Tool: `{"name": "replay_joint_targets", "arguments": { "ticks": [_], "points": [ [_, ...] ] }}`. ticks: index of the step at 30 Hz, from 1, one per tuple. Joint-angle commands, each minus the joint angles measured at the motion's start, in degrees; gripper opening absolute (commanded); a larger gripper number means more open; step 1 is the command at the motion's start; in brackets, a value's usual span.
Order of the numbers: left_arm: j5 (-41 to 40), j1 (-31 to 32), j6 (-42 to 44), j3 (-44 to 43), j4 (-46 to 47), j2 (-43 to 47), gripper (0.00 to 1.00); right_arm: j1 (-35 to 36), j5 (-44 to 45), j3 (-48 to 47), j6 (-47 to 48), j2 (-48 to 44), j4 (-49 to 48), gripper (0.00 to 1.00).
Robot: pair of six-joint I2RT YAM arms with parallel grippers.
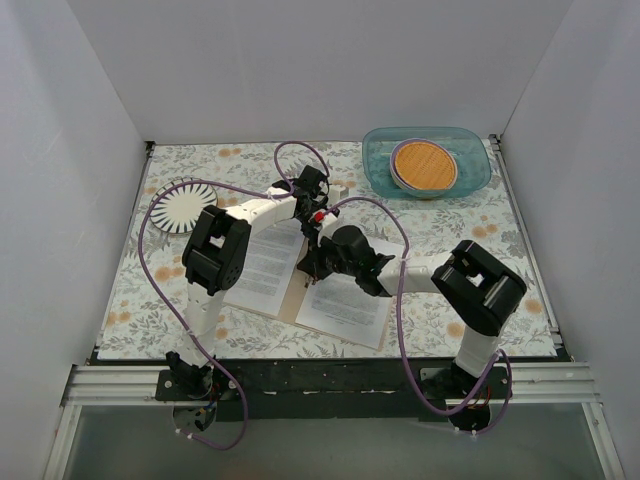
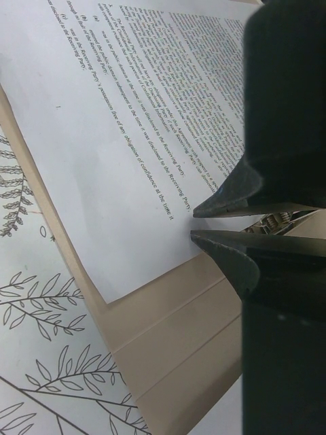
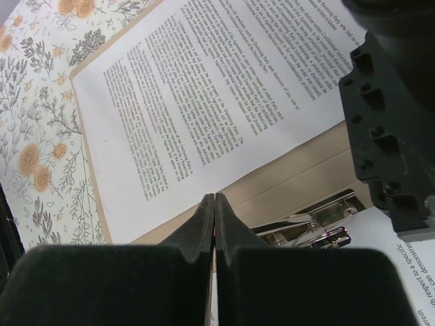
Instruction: Put the files into the folder
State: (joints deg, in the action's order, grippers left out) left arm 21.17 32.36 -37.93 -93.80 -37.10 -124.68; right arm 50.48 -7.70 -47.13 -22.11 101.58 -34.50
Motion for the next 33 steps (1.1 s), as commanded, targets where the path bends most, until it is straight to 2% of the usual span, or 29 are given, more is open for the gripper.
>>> {"name": "replay_joint_targets", "arguments": {
  "ticks": [1, 33],
  "points": [
    [-3.77, -0.1, 0.84, 2.39, -4.73, -2.58, 0.14, 1.38, -1.17, 0.55, -0.48, 0.11, -0.13, 0.01],
    [-4.82, -3.18, 1.28, -0.95, -6.67, -4.34, 0.11, 1.82, -1.08, 12.68, -8.48, 2.39, -4.0, 0.01]
  ]
}}
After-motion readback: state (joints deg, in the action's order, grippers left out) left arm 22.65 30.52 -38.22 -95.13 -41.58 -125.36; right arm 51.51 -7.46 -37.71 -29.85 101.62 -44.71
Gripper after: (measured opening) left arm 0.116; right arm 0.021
